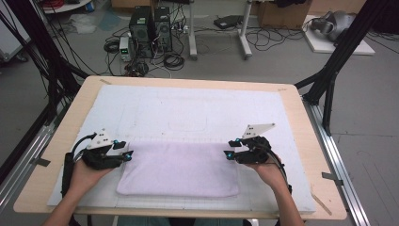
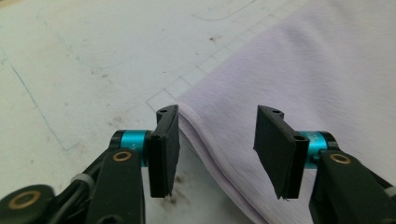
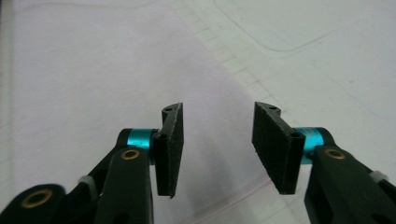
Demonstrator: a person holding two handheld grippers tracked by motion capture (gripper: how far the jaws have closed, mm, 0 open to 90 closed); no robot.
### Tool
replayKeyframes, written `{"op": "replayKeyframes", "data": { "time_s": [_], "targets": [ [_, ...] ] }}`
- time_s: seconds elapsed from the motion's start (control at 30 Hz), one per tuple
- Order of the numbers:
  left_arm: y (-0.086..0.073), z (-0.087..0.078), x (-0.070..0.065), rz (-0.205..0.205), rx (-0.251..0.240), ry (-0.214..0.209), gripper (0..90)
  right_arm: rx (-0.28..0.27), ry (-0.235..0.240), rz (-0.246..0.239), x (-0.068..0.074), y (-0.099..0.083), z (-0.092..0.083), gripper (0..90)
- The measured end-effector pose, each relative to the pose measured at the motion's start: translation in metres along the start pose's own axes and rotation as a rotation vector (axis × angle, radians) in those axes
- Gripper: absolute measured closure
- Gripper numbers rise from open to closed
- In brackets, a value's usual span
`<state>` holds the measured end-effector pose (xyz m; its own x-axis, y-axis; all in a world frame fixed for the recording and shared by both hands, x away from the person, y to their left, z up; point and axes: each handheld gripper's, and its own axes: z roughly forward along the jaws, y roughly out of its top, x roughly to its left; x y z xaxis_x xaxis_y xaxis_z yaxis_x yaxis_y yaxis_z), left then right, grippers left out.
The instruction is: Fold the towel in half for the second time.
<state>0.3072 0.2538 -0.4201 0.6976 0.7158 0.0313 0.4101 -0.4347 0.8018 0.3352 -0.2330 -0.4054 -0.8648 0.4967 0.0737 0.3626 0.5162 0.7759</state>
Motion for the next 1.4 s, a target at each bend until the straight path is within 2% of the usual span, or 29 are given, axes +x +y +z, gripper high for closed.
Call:
{"op": "replayKeyframes", "data": {
  "time_s": [0.07,0.13,0.23,0.3,0.4,0.43,0.57,0.63,0.67,0.73,0.8,0.9,0.97,1.03,1.17,1.23,1.27,1.3,1.33,1.37,1.4],
  "targets": [
    [0.002,0.011,0.005,-0.029,0.018,-0.011,46.0,0.019,-0.015,0.004,-0.009,-0.002,0.007,48.4],
    [0.004,0.02,0.007,-0.052,0.036,-0.012,41.1,0.044,-0.025,0.031,-0.018,-0.006,0.014,45.4],
    [0.003,0.031,0.007,-0.065,0.064,-0.02,38.9,0.043,-0.027,0.068,-0.029,-0.011,0.022,42.9],
    [0.002,0.036,0.01,-0.079,0.088,-0.027,38.6,0.047,-0.019,0.068,-0.031,-0.012,0.025,42.9],
    [-0.002,0.039,0.016,-0.132,0.093,-0.06,37.8,0.086,-0.013,0.061,-0.029,-0.014,0.029,43.5],
    [-0.002,0.039,0.016,-0.137,0.088,-0.063,38.2,0.102,-0.006,0.052,-0.029,-0.015,0.032,45.0],
    [-0.003,0.038,0.017,-0.13,0.086,-0.069,44.8,0.107,0.043,0.07,-0.028,-0.016,0.034,60.2],
    [-0.002,0.036,0.016,-0.118,0.082,-0.115,59.6,0.109,0.07,0.061,-0.027,-0.015,0.033,71.3],
    [-0.001,0.036,0.014,-0.112,0.081,-0.115,66.6,0.11,0.079,0.057,-0.026,-0.015,0.033,75.4],
    [0.002,0.035,0.01,-0.083,0.085,-0.098,74.6,0.117,0.076,0.039,-0.023,-0.013,0.033,79.3],
    [0.005,0.034,0.009,-0.074,0.084,-0.083,76.5,0.12,0.058,0.021,-0.021,-0.01,0.031,80.1],
    [0.016,0.03,0.011,-0.072,0.031,-0.038,77.4,0.077,0.012,0.004,-0.022,-0.002,0.022,80.3],
    [0.026,0.029,0.013,-0.07,0.009,-0.01,77.5,0.056,-0.012,0.018,-0.027,0.004,0.016,80.3],
    [0.041,0.031,0.018,-0.078,-0.022,0.008,77.5,0.038,-0.047,0.011,-0.036,0.015,0.009,80.3],
    [0.072,0.039,0.031,-0.074,-0.053,0.024,77.6,0.023,-0.101,0.014,-0.059,0.042,-0.003,80.3],
    [0.089,0.047,0.04,-0.072,-0.056,0.05,77.1,0.021,-0.132,0.023,-0.071,0.055,-0.006,80.2],
    [0.094,0.051,0.044,-0.075,-0.047,0.072,75.2,0.01,-0.147,0.034,-0.078,0.06,-0.006,79.3],
    [0.1,0.055,0.049,-0.087,-0.028,0.11,69.6,0.006,-0.158,0.056,-0.083,0.062,-0.005,76.0],
    [0.103,0.059,0.054,-0.112,-0.016,0.137,59.2,-0.001,-0.185,0.081,-0.089,0.064,-0.002,66.6],
    [0.104,0.061,0.058,-0.135,-0.021,0.141,54.2,-0.009,-0.211,0.104,-0.093,0.062,0.001,64.1],
    [0.103,0.061,0.059,-0.149,-0.03,0.137,53.5,-0.005,-0.206,0.137,-0.096,0.06,0.003,60.0]
  ]
}}
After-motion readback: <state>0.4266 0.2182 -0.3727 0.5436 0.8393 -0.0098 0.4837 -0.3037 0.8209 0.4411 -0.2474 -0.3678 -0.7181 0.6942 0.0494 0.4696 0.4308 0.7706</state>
